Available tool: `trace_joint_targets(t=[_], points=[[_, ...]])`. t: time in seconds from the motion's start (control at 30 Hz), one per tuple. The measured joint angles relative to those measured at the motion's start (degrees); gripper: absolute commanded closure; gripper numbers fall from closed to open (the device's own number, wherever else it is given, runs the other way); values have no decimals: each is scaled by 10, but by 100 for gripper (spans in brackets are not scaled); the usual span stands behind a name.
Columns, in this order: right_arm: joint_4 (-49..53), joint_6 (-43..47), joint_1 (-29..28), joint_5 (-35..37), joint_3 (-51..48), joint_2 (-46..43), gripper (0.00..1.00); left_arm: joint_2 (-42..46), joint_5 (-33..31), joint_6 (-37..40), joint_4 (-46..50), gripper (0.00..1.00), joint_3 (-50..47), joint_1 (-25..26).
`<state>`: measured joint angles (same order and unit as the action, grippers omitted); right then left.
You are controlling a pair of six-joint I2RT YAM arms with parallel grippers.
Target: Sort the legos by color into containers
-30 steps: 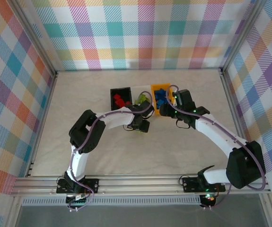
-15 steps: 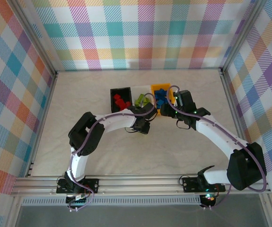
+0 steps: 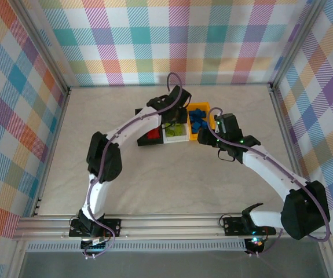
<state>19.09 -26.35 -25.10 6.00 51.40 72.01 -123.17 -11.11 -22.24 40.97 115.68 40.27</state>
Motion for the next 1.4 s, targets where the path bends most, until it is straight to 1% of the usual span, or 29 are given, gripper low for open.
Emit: trace_joint_targets(t=[0.07, 0.17, 0.27, 0.33, 0.4, 0.43, 0.5, 0.57, 0.7, 0.83, 0.93, 1.0, 1.1, 1.17, 1.27, 1.33, 1.4], points=[[0, 0, 0, 0, 0, -5, 26, -41, -10, 1, 15, 62, 43, -9], [0, -2, 0, 0, -2, -14, 23, -93, -17, 6, 42, 49, 91, -17], [0, -3, 0, 0, -6, -21, 18, -122, -16, 8, 59, 30, 109, -22], [0, -5, 0, 0, -8, -24, 15, -124, -14, 7, 69, 15, 109, -22], [-1, -9, 0, 0, -9, -26, 6, -121, -14, 6, 69, 3, 109, -22], [-1, -10, 0, 0, -10, -27, 1, -117, -14, 6, 68, 0, 107, -22], [-2, -9, 0, 0, -12, -32, 0, -91, -11, 2, 50, 0, 76, -22], [-3, -7, 0, 0, -14, -39, 0, -36, -10, 0, 22, 0, 9, -21], [-10, -1, 0, 2, -21, -53, 0, 152, -22, -5, -64, 0, -183, -18], [-17, 2, 0, 11, -31, -64, 0, 372, -83, -6, -171, 0, -366, -17], [-25, -2, 0, 23, -43, -72, 0, 489, -137, -4, -228, 0, -469, -28], [-33, -6, 0, 32, -53, -80, 0, 539, -177, 2, -246, 0, -526, -44], [-47, -14, 0, 45, -73, -92, 0, 568, -228, 28, -276, 0, -603, -83], [-56, -17, 0, 56, -82, -96, 0, 568, -254, 48, -281, 0, -646, -119], [-74, -17, 0, 61, -96, -100, 0, 550, -276, 74, -305, 0, -700, -188], [-87, -17, 0, 64, -109, -105, 0, 524, -283, 93, -346, 0, -736, -236], [-100, -17, 2, 69, -120, -111, 0, 493, -280, 102, -385, 0, -765, -271]])
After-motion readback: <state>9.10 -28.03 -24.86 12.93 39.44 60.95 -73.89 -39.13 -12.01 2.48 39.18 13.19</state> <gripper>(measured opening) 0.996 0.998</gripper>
